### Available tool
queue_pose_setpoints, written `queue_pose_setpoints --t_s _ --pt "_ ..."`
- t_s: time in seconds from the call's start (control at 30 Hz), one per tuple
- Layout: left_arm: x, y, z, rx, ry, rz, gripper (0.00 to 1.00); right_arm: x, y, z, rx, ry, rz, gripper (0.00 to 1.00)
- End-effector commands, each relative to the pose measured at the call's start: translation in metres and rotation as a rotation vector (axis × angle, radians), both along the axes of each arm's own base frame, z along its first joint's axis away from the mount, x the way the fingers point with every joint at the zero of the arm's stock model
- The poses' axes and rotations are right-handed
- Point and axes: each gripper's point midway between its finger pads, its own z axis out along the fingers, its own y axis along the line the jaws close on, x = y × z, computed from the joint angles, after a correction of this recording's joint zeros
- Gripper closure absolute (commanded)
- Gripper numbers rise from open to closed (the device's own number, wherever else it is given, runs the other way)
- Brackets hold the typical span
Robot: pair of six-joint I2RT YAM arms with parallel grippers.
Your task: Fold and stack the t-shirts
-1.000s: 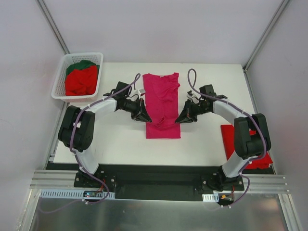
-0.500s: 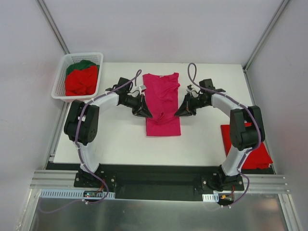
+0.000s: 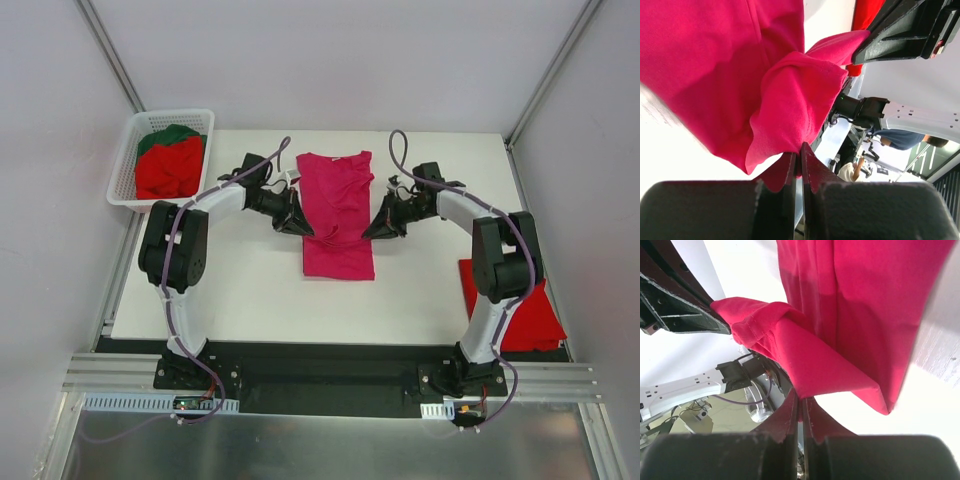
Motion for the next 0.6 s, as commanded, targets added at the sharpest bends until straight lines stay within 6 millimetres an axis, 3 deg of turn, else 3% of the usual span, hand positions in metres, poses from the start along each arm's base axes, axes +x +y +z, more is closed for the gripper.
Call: queue_pose_setpoints --t_s 0.0,0.57 --pt "0.011 0.002 0.012 -0.036 -0.034 -0.021 1.0 0.017 0.003 0.019 0.049 -0.04 0.004 0.99" --pt "0.025 0.0 0.002 -0.038 -0.008 -0.032 1.0 0.029 0.003 0.003 0.058 0.003 0.0 0.99"
